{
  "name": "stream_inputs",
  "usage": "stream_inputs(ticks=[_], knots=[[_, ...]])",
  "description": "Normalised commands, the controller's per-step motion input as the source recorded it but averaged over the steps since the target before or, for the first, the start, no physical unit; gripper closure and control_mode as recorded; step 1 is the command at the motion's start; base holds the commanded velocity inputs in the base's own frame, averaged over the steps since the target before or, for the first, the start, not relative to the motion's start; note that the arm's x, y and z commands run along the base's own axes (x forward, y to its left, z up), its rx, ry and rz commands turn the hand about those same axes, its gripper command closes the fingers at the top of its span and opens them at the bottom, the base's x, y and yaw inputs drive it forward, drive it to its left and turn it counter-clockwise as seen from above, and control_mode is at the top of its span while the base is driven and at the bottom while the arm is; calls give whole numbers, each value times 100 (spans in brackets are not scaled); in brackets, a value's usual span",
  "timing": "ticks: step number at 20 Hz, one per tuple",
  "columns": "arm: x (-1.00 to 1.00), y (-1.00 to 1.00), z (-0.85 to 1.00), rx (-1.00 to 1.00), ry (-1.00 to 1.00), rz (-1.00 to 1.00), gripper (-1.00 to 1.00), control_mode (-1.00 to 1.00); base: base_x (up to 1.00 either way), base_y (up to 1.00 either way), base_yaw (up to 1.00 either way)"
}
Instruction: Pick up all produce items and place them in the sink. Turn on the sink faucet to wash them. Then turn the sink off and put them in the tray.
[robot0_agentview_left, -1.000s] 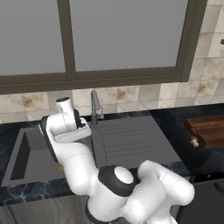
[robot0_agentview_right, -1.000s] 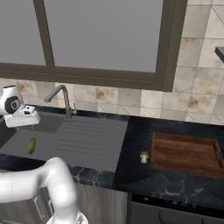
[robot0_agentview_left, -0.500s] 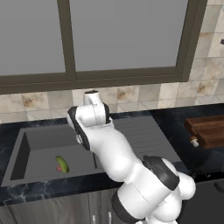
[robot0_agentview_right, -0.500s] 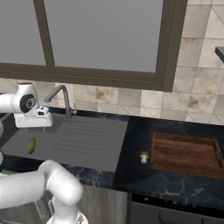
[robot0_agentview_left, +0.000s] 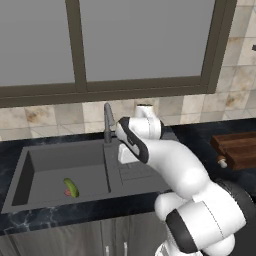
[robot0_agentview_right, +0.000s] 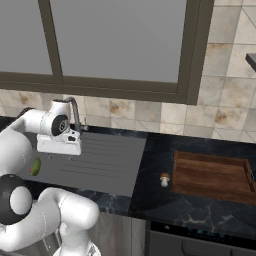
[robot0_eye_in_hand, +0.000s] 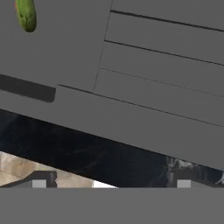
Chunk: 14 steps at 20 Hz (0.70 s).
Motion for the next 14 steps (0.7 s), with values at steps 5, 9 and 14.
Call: stream_inputs(ticks=[5, 9, 14], knots=[[-11, -82, 2, 7, 7, -8, -100, -100, 0, 0, 0], [-8, -83, 0, 7, 8, -18, -100, -100, 0, 0, 0], [-2, -84, 0, 2, 4, -25, -100, -100, 0, 0, 0]])
